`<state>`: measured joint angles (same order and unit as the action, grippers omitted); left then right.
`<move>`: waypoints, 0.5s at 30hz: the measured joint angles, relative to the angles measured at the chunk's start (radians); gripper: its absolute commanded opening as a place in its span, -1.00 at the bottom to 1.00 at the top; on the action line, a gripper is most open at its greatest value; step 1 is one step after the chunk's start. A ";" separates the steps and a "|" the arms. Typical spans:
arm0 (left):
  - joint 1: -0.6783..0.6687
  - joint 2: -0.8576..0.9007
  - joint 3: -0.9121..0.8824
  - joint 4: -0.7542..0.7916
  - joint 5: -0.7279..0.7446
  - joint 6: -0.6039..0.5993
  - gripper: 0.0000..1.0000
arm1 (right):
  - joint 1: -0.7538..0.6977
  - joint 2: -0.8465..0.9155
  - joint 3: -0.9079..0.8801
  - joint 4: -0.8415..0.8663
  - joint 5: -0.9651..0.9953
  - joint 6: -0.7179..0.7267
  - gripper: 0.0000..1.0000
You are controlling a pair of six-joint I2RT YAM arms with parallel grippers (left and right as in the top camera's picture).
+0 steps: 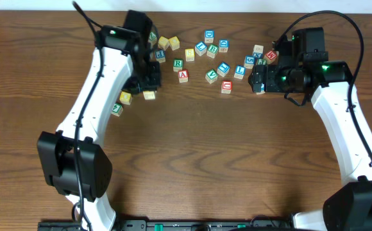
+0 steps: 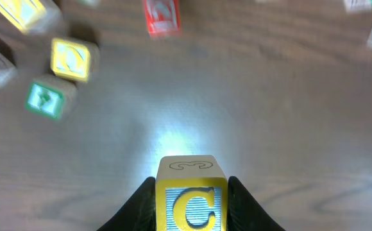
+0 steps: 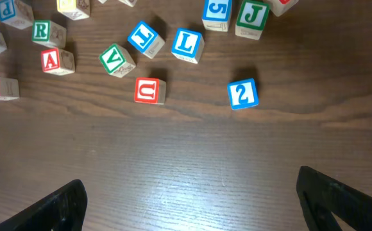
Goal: Spell out CORL
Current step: 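Lower the left gripper and grasp the yellow C block, then lift the C block and carry it toward the open table center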
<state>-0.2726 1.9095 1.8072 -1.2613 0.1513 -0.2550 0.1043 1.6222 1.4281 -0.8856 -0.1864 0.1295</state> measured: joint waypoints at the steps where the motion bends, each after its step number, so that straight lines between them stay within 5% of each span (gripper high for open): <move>1: -0.010 0.000 0.000 -0.012 0.000 -0.004 -0.50 | 0.000 0.000 0.000 0.000 0.000 0.000 0.98; 15: -0.127 0.000 -0.192 0.005 0.000 -0.071 -0.51 | 0.000 0.000 0.000 0.000 0.000 0.000 0.98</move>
<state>-0.4000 1.9095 1.6150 -1.2568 0.1509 -0.3264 0.1043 1.6222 1.4281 -0.8856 -0.1864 0.1295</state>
